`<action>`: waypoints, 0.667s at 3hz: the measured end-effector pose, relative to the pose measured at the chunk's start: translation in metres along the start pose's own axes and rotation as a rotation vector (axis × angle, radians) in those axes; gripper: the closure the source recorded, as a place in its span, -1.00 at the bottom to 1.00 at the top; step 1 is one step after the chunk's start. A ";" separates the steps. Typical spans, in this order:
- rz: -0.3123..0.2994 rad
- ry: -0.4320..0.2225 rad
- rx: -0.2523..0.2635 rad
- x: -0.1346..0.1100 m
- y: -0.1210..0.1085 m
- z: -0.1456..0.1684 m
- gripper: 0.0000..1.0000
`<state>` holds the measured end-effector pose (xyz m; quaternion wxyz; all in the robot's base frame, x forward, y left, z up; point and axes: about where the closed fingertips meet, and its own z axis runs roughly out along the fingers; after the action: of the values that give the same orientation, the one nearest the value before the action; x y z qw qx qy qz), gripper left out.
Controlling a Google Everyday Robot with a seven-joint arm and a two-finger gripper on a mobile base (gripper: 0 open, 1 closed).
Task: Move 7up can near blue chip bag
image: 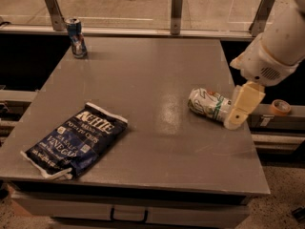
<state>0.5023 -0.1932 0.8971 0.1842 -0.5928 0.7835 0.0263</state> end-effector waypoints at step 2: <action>0.075 -0.019 -0.052 -0.003 -0.004 0.052 -0.63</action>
Offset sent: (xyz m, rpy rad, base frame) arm 0.0249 0.0189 -0.0691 0.0770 0.0997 -0.0885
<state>0.5205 -0.1781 0.8506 0.1753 -0.5673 0.8024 0.0593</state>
